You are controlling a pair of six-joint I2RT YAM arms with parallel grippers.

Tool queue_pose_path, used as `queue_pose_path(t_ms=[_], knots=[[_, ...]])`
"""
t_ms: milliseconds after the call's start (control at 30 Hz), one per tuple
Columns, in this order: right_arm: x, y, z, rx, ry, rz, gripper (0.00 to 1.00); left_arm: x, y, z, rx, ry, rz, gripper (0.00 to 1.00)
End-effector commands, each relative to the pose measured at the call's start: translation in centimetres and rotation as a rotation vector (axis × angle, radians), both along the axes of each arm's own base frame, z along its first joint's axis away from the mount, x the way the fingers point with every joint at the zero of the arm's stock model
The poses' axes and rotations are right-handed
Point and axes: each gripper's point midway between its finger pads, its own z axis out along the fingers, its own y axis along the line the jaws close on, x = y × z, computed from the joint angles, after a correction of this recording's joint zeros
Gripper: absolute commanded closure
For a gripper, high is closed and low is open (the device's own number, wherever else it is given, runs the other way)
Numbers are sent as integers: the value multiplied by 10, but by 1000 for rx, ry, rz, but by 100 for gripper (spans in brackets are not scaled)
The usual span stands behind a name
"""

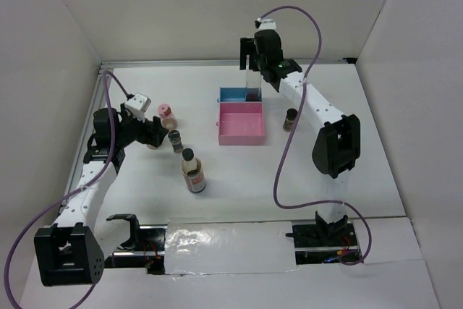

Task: Organize the condiment bottles

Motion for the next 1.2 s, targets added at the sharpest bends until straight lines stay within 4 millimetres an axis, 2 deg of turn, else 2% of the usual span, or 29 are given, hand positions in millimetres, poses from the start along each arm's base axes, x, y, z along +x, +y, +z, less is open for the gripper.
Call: queue_pose_path(t_ms=[0, 33, 67, 167, 200, 267, 300, 467, 600, 633, 667, 733, 900, 933, 1000, 1033, 1067, 1133, 1167], knots=[[-7, -5, 45, 40, -97, 0, 11, 4, -9, 37, 21, -142, -91, 1], [-8, -5, 47, 41, -99, 8, 3, 3, -11, 40, 33, -159, -116, 1], [-9, -4, 47, 40, -96, 14, 0, 0, -14, 44, 37, -172, -138, 1], [-14, -2, 50, 46, -100, 44, 0, -15, -30, 62, 41, -211, -266, 1], [-16, -2, 54, 50, -109, 49, 0, -30, -41, 64, 31, -208, -356, 1], [-20, -2, 56, 50, -113, 64, 0, -45, -50, 73, 20, -226, -441, 1], [-22, -3, 56, 48, -113, 66, 0, -60, -56, 75, 2, -230, -510, 1], [-30, -5, 63, 53, -115, 86, 0, -87, -61, 91, -22, -254, -595, 1], [-38, -9, 65, 53, -117, 98, 0, -99, -57, 93, 6, -268, -634, 1], [-40, -9, 66, 52, -117, 102, 0, -111, -62, 93, -22, -235, -663, 1], [-44, -11, 69, 53, -121, 108, 0, -121, -68, 99, -10, -300, -743, 1], [-48, -15, 73, 52, -128, 103, 0, -141, -76, 99, -48, -302, -807, 1], [-58, -27, 71, 49, -103, 110, 0, -144, -82, 100, -92, -286, -829, 1], [-62, -29, 72, 46, -100, 109, 0, -145, -84, 107, -85, -317, -855, 1], [-68, -32, 67, 36, -90, 109, 0, -152, -92, 106, -124, -282, -903, 1], [-73, -34, 74, 41, -103, 110, 0, -153, -93, 104, -130, -270, -910, 1], [-76, -35, 69, 38, -94, 108, 0, -150, -94, 100, -137, -244, -912, 1], [-83, -38, 76, 44, -112, 105, 0, -143, -91, 90, -112, -207, -891, 1], [-86, -39, 71, 43, -103, 102, 0, -140, -92, 90, -100, -218, -898, 1]])
